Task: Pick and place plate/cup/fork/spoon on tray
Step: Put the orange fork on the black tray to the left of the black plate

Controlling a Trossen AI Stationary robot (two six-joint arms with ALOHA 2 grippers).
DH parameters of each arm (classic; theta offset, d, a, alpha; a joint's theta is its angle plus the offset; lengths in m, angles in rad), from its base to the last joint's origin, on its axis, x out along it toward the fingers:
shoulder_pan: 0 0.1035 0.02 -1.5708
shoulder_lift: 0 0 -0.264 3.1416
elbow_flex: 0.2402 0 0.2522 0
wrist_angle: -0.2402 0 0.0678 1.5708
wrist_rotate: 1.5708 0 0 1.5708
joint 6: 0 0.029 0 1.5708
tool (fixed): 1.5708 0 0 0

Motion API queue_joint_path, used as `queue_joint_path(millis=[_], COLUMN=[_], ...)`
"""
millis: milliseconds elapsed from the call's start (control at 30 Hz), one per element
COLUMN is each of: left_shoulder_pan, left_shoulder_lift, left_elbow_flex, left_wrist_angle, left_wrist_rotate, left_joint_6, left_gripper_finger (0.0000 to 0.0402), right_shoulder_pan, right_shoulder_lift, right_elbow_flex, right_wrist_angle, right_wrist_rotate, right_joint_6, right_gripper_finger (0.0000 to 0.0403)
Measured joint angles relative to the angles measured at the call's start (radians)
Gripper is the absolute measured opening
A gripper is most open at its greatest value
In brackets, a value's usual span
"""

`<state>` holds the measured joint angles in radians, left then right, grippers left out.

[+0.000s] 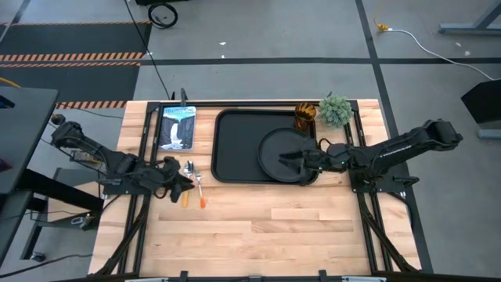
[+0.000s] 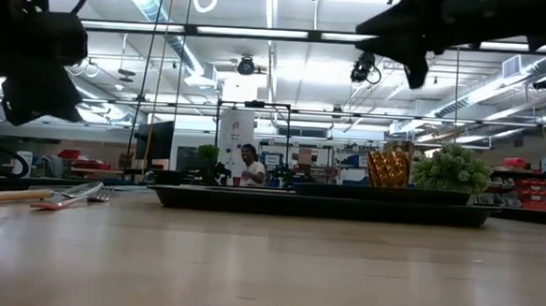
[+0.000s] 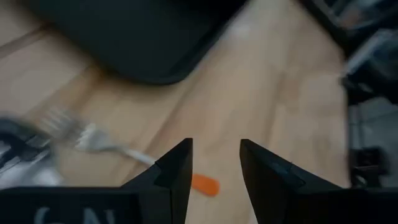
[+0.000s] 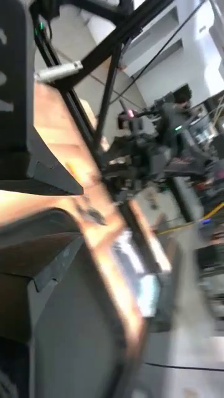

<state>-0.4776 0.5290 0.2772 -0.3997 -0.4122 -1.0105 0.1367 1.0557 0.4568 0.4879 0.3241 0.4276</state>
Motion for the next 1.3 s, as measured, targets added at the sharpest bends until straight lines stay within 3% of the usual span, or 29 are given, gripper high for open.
queue_joint_path(millis=[200,333,500,767,1033,1300], left_shoulder_pan=[0.033,0.077,0.146,0.228,0.200,0.181], left_shoulder_lift=[0.125,0.226,0.358,0.560,0.766,0.912], left_elbow_flex=[0.037,0.062,0.119,0.251,0.399,0.419], left_wrist_angle=[-0.034,-0.085,-0.184,-0.203,-0.314,-0.291], left_wrist_rotate=[-0.006,-0.012,-0.012,0.060,0.102,0.101], left_joint_6=[-0.142,-0.247,-0.346,-0.363,-0.399,-0.480], left_gripper_finger=[0.0141,0.0141,0.0141,0.0141,0.0141,0.0141], right_shoulder_pan=[-0.067,-0.122,-0.142,-0.132,-0.081,0.013], right_shoulder_lift=[0.051,0.081,0.147,0.258,0.264,0.268], right_elbow_flex=[0.000,0.000,0.000,0.000,-0.001,-0.001], right_wrist_angle=[0.203,0.237,0.220,0.259,0.260,0.280], right_wrist_rotate=[-0.001,-0.002,-0.003,-0.012,-0.087,-0.084], right_joint_6=[-0.354,-0.467,-0.484,-0.482,-0.438,-0.401], right_gripper_finger=[0.0114,0.0114,0.0114,0.0114,0.0114,0.0114])
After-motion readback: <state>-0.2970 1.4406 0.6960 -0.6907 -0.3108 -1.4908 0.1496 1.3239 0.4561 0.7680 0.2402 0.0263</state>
